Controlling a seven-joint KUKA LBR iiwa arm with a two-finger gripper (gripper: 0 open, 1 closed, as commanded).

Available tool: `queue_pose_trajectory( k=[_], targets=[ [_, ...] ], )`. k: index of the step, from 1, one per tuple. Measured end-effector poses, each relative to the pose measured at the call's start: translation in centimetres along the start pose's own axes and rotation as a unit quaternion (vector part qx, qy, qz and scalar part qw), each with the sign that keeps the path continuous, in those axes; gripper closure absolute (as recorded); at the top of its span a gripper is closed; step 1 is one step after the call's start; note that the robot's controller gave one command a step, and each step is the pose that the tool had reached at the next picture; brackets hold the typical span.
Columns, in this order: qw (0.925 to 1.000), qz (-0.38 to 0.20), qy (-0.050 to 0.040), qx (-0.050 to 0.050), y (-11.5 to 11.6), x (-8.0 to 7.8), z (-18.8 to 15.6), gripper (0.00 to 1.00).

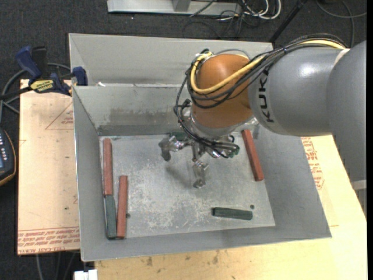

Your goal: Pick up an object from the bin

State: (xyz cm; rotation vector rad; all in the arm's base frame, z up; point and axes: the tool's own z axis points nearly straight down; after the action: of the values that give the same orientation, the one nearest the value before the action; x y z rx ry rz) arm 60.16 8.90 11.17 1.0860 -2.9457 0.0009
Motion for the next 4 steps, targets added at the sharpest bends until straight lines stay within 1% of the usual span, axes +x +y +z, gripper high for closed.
queue_pose_trajectory(
  k=[1,2,3,4],
  targets=[
    [1.0000,0.000,-0.0020,0.000,2.5,5.3,-5.2,0.00],
    [0.9951,-0.099,0.0007,-0.001,3.6,12.8,-4.6,0.00],
    [0.9966,-0.083,0.0005,-0.002,1.9,12.0,3.5,0.00],
    [0.9992,-0.040,-0.0014,0.000,-2.2,14.7,4.2,0.00]
  ],
)
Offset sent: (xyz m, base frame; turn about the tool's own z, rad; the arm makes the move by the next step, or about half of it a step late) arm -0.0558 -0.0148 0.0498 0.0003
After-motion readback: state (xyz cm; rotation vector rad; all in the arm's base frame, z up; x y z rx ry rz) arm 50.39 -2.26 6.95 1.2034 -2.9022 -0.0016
